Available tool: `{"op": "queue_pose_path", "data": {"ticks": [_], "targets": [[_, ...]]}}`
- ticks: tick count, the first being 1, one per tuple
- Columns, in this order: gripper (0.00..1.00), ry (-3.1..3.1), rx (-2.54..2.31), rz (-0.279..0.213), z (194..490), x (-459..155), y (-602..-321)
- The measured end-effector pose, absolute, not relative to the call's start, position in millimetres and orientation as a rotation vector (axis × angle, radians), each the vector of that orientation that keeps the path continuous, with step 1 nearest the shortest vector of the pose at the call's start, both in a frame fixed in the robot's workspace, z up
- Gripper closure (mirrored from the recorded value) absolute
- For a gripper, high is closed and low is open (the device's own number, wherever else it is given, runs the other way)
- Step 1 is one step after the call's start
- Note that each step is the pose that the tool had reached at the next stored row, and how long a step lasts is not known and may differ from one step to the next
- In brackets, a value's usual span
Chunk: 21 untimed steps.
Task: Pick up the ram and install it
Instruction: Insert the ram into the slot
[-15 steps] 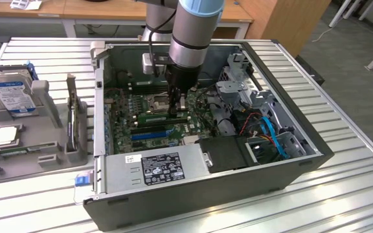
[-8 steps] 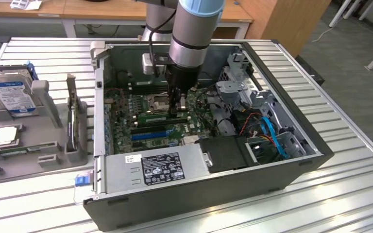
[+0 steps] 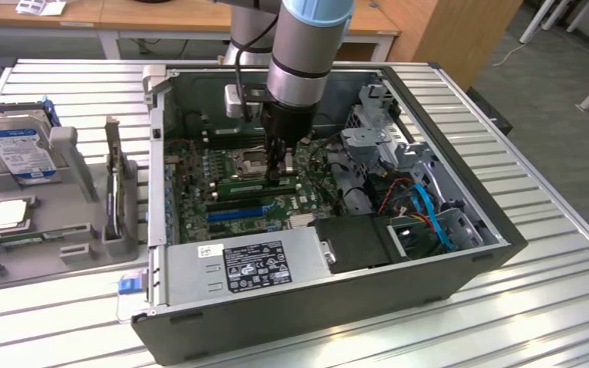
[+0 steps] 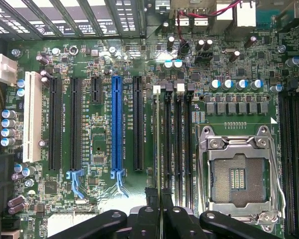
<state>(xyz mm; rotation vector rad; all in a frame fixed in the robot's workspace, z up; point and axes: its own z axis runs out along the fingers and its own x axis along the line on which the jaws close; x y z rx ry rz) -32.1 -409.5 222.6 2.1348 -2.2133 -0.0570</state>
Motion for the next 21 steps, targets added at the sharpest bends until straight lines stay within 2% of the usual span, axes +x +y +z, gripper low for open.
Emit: {"op": "queue_pose_path", "data": {"ticks": [13, 14, 15, 16, 17, 18, 19, 21], "targets": [[0.87, -2.213, 2.134, -0.056, 222.5, -32.1, -409.5], [0.86, -2.213, 2.134, -0.056, 222.5, -32.1, -409.5], [0.8, -2.213, 2.134, -0.056, 222.5, -32.1, -409.5], [0.8, -2.213, 2.134, -0.056, 222.5, -32.1, -409.5], [0.75, -2.213, 2.134, -0.055, 222.5, -32.1, -409.5], [0.75, -2.213, 2.134, -0.055, 222.5, -32.1, -409.5], [0.68, -2.212, 2.134, -0.055, 222.5, -32.1, -409.5], [0.68, -2.212, 2.134, -0.055, 222.5, -32.1, -409.5]]}}
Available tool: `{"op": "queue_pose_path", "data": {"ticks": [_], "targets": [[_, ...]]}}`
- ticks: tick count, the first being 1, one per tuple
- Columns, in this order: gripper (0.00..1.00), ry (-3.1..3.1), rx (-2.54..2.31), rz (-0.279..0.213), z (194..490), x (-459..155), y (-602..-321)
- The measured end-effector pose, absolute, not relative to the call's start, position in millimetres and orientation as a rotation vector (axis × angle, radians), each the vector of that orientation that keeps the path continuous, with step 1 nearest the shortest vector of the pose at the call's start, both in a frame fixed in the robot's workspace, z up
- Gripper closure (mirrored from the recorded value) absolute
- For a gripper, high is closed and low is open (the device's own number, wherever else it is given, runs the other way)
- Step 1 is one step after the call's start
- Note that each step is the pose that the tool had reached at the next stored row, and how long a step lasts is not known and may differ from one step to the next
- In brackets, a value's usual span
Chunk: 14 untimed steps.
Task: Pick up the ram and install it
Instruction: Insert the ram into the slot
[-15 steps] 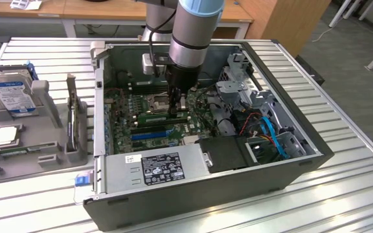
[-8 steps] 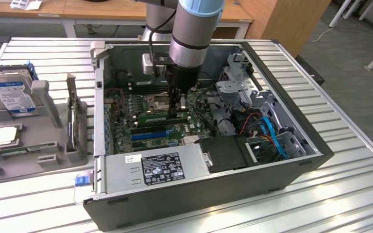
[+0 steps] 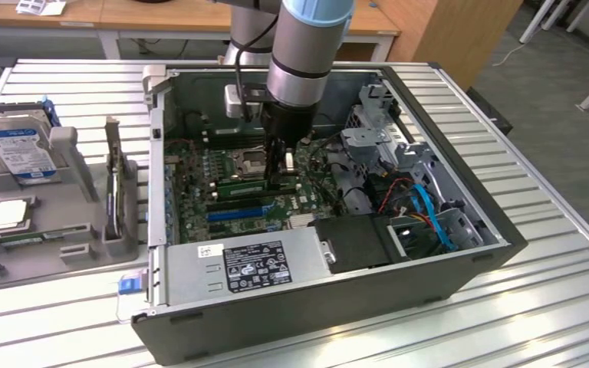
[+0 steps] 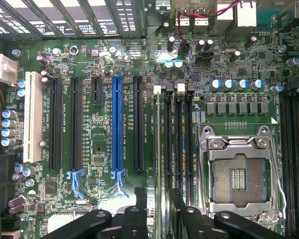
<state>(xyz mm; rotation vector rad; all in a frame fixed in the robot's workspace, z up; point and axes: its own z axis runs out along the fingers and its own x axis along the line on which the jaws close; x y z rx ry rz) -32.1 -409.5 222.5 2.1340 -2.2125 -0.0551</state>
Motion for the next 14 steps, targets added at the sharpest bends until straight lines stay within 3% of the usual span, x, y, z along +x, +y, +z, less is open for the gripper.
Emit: {"op": "queue_pose_path", "data": {"ticks": [9, 14], "targets": [[0.68, -2.213, 2.134, -0.055, 223.4, -32.1, -409.5], [0.68, -2.213, 2.134, -0.055, 243.7, -32.1, -409.5]]}}
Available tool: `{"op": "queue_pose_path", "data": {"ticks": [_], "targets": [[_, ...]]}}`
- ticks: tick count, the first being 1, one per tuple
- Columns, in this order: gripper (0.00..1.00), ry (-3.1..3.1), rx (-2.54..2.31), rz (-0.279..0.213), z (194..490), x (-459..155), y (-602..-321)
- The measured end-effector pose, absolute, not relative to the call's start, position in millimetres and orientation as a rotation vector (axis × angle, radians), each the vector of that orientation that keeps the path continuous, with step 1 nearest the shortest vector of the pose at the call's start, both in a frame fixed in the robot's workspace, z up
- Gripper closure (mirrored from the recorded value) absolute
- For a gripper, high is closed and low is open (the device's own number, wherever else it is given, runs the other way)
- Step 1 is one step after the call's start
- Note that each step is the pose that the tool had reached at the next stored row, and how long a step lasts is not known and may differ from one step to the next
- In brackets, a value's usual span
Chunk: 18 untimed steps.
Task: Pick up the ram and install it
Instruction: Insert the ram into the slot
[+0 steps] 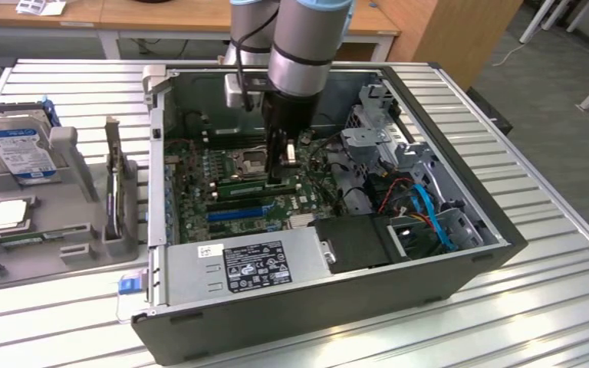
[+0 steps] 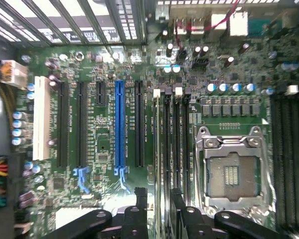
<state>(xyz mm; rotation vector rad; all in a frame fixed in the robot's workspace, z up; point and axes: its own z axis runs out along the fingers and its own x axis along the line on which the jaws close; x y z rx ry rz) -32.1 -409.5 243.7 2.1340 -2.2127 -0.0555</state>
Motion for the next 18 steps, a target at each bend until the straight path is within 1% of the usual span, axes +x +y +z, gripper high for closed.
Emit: {"op": "queue_pose_path", "data": {"ticks": [2, 6, 18], "targets": [[0.68, -2.213, 2.134, -0.055, 251.9, -32.1, -409.5], [0.68, -2.213, 2.134, -0.056, 251.9, -32.1, -409.5], [0.68, -2.211, 2.133, -0.052, 231.8, -32.1, -409.5]]}}
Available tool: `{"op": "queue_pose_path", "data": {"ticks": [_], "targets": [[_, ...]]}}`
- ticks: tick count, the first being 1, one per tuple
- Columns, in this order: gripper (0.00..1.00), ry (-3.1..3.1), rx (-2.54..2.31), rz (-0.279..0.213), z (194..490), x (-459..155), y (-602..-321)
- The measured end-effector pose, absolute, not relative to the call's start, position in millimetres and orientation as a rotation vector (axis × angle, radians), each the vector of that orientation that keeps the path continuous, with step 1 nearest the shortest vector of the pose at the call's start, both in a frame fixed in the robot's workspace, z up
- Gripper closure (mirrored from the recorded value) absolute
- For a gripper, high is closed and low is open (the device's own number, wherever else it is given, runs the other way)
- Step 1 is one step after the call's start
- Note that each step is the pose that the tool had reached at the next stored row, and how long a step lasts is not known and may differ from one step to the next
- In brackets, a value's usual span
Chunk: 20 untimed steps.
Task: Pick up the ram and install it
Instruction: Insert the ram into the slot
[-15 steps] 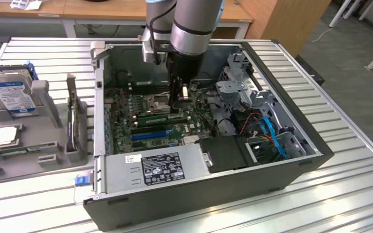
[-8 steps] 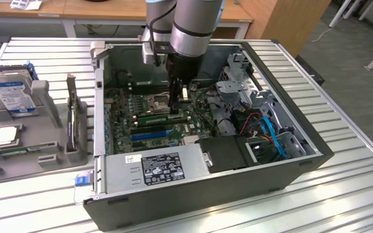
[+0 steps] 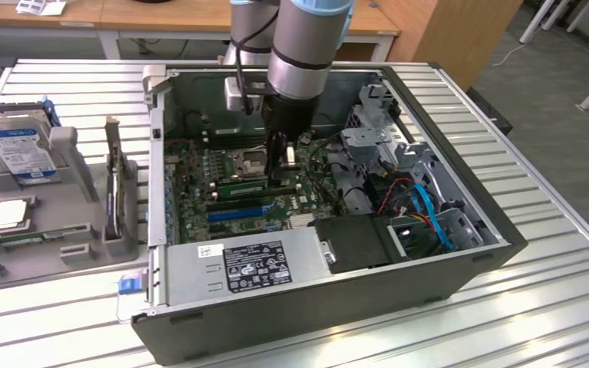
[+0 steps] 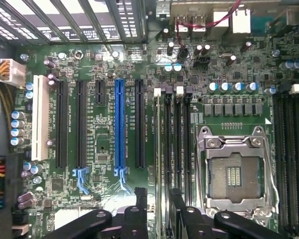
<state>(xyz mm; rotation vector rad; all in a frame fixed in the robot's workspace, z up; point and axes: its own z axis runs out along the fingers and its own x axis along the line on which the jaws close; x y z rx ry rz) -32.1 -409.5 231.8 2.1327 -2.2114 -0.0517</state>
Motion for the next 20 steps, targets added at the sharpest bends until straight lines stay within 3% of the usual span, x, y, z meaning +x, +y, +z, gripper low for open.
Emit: {"op": "queue_pose_path", "data": {"ticks": [11, 14, 20], "targets": [[0.7, -2.211, 2.132, -0.05, 224.2, -32.1, -409.5], [0.88, -2.211, 2.132, -0.05, 224.2, -32.1, -409.5], [0.88, -2.211, 2.132, -0.05, 224.2, -32.1, -409.5]]}}
